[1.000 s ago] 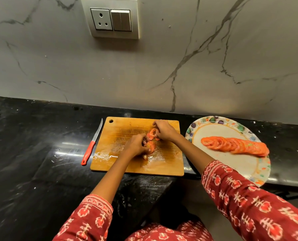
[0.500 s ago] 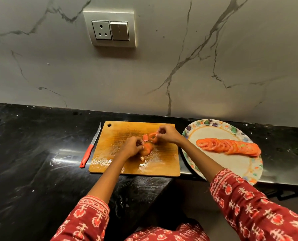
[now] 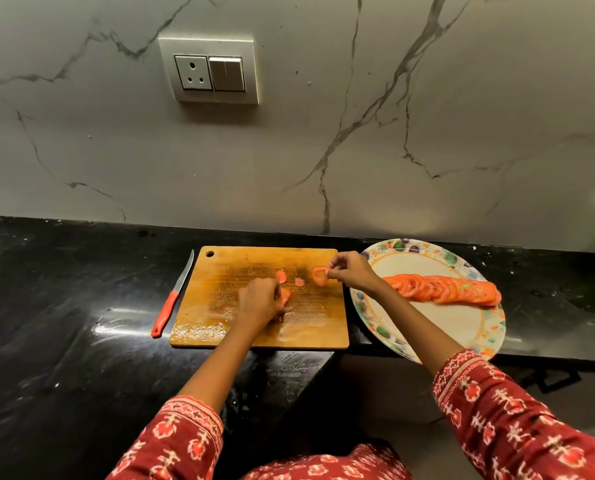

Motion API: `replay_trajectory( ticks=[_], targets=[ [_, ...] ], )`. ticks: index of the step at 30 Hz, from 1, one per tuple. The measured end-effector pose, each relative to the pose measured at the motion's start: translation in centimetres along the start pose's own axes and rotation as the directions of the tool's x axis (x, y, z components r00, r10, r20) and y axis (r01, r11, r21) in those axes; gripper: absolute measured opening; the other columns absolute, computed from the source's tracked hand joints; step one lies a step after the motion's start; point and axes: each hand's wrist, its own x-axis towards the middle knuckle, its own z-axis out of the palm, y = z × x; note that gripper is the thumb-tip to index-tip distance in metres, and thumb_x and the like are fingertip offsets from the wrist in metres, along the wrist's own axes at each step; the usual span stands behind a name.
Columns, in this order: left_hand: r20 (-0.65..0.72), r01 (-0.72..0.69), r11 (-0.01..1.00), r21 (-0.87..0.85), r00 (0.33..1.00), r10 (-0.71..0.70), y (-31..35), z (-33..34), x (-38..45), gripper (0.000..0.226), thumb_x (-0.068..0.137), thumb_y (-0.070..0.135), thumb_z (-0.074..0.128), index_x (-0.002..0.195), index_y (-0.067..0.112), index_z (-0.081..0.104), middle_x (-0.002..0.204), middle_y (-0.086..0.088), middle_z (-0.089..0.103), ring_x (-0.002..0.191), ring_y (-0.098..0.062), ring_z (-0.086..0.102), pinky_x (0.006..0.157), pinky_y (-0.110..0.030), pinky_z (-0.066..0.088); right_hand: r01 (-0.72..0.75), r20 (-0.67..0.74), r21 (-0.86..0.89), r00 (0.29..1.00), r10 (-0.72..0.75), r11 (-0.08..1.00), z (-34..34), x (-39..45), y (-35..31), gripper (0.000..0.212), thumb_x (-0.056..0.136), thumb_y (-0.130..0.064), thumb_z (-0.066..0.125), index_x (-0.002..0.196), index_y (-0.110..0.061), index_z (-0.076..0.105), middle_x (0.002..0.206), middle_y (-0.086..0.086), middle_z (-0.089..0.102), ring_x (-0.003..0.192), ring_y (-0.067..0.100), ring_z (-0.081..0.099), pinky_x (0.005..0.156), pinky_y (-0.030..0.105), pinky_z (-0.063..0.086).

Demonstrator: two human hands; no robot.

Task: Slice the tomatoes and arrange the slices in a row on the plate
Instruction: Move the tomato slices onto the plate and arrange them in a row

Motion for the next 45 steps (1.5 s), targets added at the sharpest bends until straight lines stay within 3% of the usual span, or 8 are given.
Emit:
replay_trajectory(
  ticks=[8,16,21,26,29,35,39,45],
  targets=[
    [-0.248,-0.025,0.997,-0.075,0.969,0.006,0.1,-0.6,0.2,0.014,0.090,0.025,0.058,0.090,0.014,0.065,0.083,0.002,0.063,0.079,-0.012,0.057,0.062,-0.018,0.035,-0.021,-0.074,0.158,0.997,0.033,0.987,-2.7,-2.2,0.0,0.003,0.084,-0.006,0.062,0.086,-0.004,0.063,0.075,0.009,0.064,0.061,0.013,0.055,0.042,0.013,0.038],
    [-0.404,-0.195,0.949,-0.249,0.911,0.081,4.4,-0.4,1.2,0.013,0.088,0.025,0.061,0.094,0.014,0.065,0.089,-0.004,0.065,0.082,-0.016,0.058,0.061,-0.026,0.046,-0.124,-0.275,0.105,0.950,0.149,0.987,-9.2,-3.2,3.2,0.006,0.078,-0.004,0.065,0.073,-0.008,0.066,0.065,0.004,0.059,0.058,0.013,0.047,0.050,0.023,0.035],
    [-0.348,-0.200,0.926,-0.320,0.934,0.082,8.2,1.4,2.1,0.011,0.086,0.023,0.062,0.092,0.015,0.066,0.090,-0.003,0.067,0.084,-0.016,0.060,0.067,-0.034,0.052,-0.262,-0.203,-0.010,0.945,0.255,0.965,-9.4,-3.7,6.0,0.002,0.076,-0.005,0.068,0.076,-0.004,0.070,0.081,0.012,0.068,0.076,0.019,0.059,0.071,0.034,0.049],
    [-0.306,-0.154,0.919,-0.362,0.951,0.039,11.7,2.6,3.2,0.017,0.084,0.033,0.063,0.083,0.016,0.066,0.080,0.004,0.064,0.075,-0.010,0.058,0.058,-0.028,0.049,-0.298,-0.132,-0.091,0.949,0.285,0.950,-8.8,-3.2,6.5,0.010,0.077,-0.010,0.071,0.083,-0.002,0.073,0.080,0.007,0.067,0.075,0.015,0.058,0.062,0.023,0.046],
    [-0.326,-0.165,0.910,-0.380,0.945,0.035,13.3,3.0,4.0,0.018,0.084,0.034,0.064,0.081,0.016,0.065,0.076,0.004,0.063,0.068,-0.007,0.055,0.052,-0.019,0.040,-0.328,-0.150,-0.229,0.942,0.299,0.917,-8.9,-2.4,6.6,0.010,0.076,-0.016,0.073,0.082,-0.007,0.074,0.083,0.007,0.071,0.076,0.017,0.063,0.070,0.031,0.054],
    [-0.353,-0.270,0.904,-0.330,0.924,0.147,15.5,6.0,4.9,0.013,0.083,0.028,0.066,0.083,0.015,0.063,0.080,-0.001,0.064,0.075,-0.016,0.059,0.053,-0.025,0.041,-0.277,-0.250,-0.290,0.946,0.207,0.916,-10.9,-1.4,7.1,0.017,0.081,-0.024,0.069,0.078,-0.009,0.074,0.082,0.006,0.072,0.078,0.019,0.064,0.065,0.029,0.046],
    [-0.156,-0.323,0.888,-0.328,0.945,0.287,16.1,8.8,4.1,0.022,0.078,0.029,0.071,0.093,0.016,0.065,0.094,0.000,0.068,0.090,-0.017,0.059,0.066,-0.029,0.047,-0.243,-0.260,-0.269,0.950,0.173,0.932,-12.6,-1.9,8.8,0.019,0.083,-0.021,0.067,0.075,-0.004,0.073,0.077,0.010,0.071,0.068,0.016,0.059,0.062,0.027,0.043],
    [0.000,-0.234,0.919,-0.316,0.969,0.247,15.3,8.3,5.6,0.060,0.064,0.030,0.081,0.116,0.017,0.054,0.120,-0.001,0.056,0.113,-0.022,0.046,0.081,-0.029,0.039,-0.141,-0.197,-0.218,0.975,0.098,0.966,-13.5,-2.1,10.0,0.016,0.082,-0.020,0.069,0.079,-0.005,0.073,0.081,0.008,0.072,0.074,0.018,0.064,0.072,0.037,0.054]
  ],
)
